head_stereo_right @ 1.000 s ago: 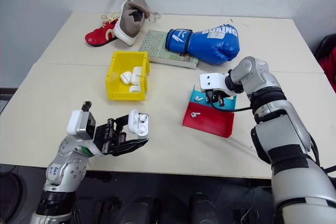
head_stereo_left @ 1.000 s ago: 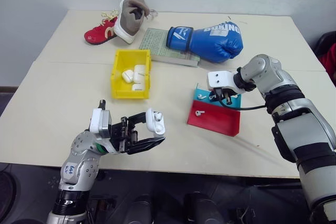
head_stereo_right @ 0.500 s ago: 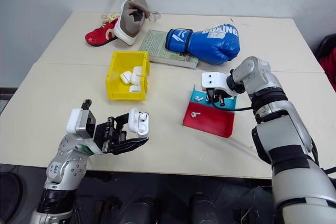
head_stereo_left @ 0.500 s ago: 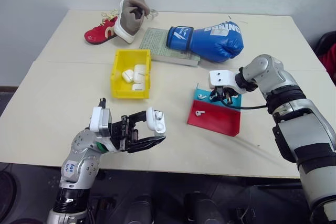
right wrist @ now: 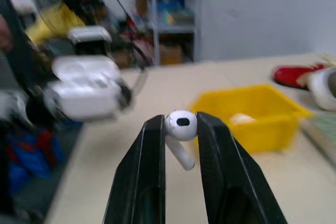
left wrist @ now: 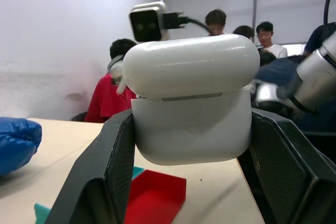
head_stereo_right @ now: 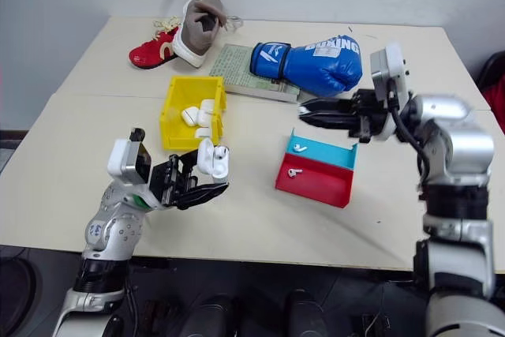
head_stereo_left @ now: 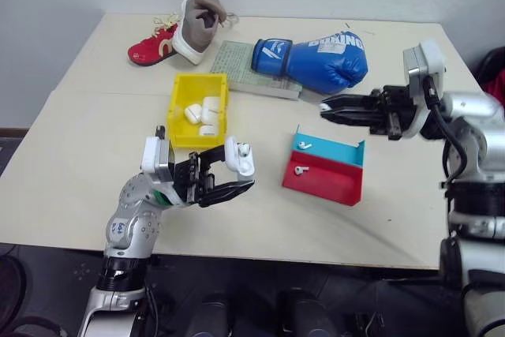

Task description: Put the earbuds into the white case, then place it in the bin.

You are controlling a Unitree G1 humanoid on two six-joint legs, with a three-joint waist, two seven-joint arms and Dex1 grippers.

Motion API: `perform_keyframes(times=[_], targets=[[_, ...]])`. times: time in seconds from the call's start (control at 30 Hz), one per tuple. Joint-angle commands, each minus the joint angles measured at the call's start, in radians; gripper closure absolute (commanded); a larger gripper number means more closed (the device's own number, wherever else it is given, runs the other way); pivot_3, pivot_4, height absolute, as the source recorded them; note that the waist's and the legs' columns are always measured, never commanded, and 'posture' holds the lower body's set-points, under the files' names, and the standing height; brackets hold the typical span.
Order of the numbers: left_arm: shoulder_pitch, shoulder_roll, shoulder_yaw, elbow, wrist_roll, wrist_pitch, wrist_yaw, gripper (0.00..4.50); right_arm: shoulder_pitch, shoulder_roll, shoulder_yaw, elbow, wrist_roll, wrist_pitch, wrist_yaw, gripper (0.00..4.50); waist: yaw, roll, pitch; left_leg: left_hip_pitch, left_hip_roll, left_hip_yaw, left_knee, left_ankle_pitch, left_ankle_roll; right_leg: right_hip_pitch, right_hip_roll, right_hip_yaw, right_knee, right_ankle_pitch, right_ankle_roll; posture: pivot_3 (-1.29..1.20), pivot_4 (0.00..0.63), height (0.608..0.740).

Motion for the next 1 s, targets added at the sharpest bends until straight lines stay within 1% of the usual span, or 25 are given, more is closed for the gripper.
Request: perform_keyframes(times=[0.03,0.1,0.2,0.27,0.4,0.7,1.0], targets=[[-0.034,-0.01,-0.016,0.011,0.014,-0.01,-0.011,1.71,0.048,0.063,-0.083,-0.235,0.3,0.21,-0.246,4.06,0.002,0.0,0.0,0.0,0.0,-0.001,0.0,0.0,0.0,0.0,0.0,0.0,0.001,0.0,0.0,0.0,0.15,0.74],[-0.044,-0.013,-0.023,0.017,0.022,-0.012,-0.012,1.71,0.082,0.11,-0.086,-0.296,0.39,0.241,-0.353,4.06,0.003,0.0,0.0,0.0,0.0,-0.002,0.0,0.0,0.0,0.001,0.0,-0.001,0.001,0.0,0.0,0.0,0.15,0.74],[-0.053,-0.016,-0.027,0.022,0.029,-0.013,-0.013,1.71,0.134,0.15,-0.06,-0.368,0.488,0.265,-0.452,4.06,0.003,0.0,0.0,0.0,-0.001,-0.002,-0.001,0.0,0.0,0.001,0.0,0.0,0.001,0.0,0.0,0.0,0.15,0.74],[-0.055,-0.016,-0.028,0.024,0.032,-0.014,-0.014,1.71,0.152,0.153,-0.045,-0.387,0.524,0.27,-0.488,4.06,0.003,0.0,0.0,0.0,-0.001,-0.002,-0.001,0.0,0.0,0.0,0.0,0.0,0.0,0.0,0.0,0.0,0.15,0.74],[-0.061,-0.021,-0.028,0.028,0.039,-0.021,-0.012,1.71,0.169,0.147,-0.008,-0.395,0.546,0.258,-0.529,4.06,0.003,0.0,0.0,0.0,-0.001,-0.002,-0.001,0.0,0.0,0.001,0.0,0.0,0.0,0.0,0.0,0.0,0.15,0.74],[-0.052,-0.039,-0.027,0.008,0.045,-0.029,0.007,1.71,0.194,0.145,0.09,-0.38,0.469,0.206,-0.53,4.06,0.003,0.0,0.0,0.0,-0.001,-0.002,-0.001,0.0,0.0,0.001,0.0,0.0,0.0,0.0,0.0,0.0,0.15,0.74],[-0.051,-0.048,-0.024,0.001,0.043,-0.042,0.018,1.71,0.226,0.14,0.14,-0.353,0.409,0.169,-0.502,4.06,0.003,0.0,0.0,0.0,-0.001,-0.002,-0.001,0.0,0.0,0.001,0.0,0.0,-0.001,0.0,0.0,0.0,0.15,0.74]])
